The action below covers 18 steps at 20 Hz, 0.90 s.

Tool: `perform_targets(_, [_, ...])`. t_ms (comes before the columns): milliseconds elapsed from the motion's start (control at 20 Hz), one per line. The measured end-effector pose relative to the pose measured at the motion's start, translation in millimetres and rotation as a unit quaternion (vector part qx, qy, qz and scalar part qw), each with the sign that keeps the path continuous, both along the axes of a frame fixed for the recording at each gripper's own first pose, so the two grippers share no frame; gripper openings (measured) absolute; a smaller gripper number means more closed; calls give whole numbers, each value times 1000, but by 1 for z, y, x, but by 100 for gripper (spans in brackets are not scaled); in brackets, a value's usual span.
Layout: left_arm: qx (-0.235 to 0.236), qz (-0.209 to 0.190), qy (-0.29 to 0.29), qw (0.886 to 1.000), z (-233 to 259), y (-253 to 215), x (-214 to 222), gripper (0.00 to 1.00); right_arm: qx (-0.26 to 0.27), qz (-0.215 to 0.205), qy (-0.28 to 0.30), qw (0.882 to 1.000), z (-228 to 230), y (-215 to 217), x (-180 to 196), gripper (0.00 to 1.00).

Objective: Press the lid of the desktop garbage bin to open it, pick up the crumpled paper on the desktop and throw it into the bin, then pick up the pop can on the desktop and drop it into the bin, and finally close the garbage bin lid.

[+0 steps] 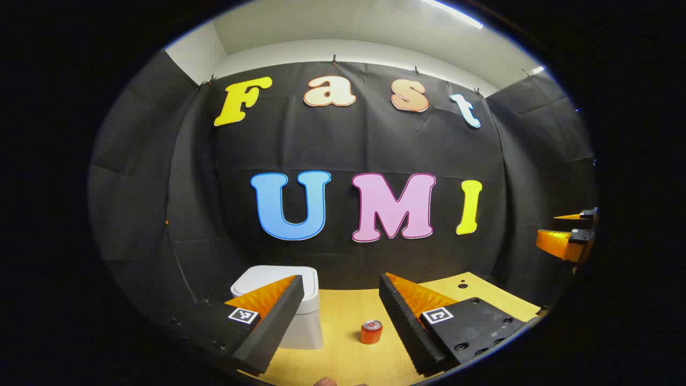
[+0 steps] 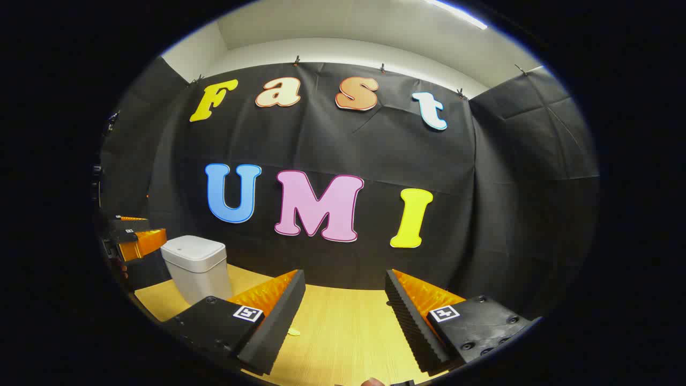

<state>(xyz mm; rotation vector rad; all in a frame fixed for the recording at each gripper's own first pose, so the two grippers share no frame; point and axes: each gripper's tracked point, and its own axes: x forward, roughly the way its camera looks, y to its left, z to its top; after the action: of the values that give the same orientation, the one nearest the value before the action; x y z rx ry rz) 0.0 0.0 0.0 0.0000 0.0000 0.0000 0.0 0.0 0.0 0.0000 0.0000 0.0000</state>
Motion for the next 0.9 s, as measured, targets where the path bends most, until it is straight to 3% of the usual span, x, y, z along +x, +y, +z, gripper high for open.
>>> perform_targets(50, [0, 1, 2, 1000, -1, 3, 0, 92, -1, 0, -1, 1000, 1, 0, 0, 96])
perform_targets(100, [0, 0, 5, 1000, -3, 5, 2, 95, -3, 2, -3, 1000, 1, 1, 0, 92])
perform_targets(300, [13, -17, 10, 1000, -3, 2, 2, 92, 5, 2, -16, 1000, 12, 11, 18, 96])
perform_targets(350, [19, -25, 16, 999, -7, -1, 4, 95, 11, 1, -17, 1000, 13, 14, 24, 92])
perform_targets(400, [25, -25, 20, 999, -7, -1, 4, 95, 14, 10, -17, 1000, 12, 22, 27, 96])
perform_targets(900, [-1, 41, 3, 999, 33, 23, 4, 94, 11, 86, -24, 996, 24, 53, 64, 96])
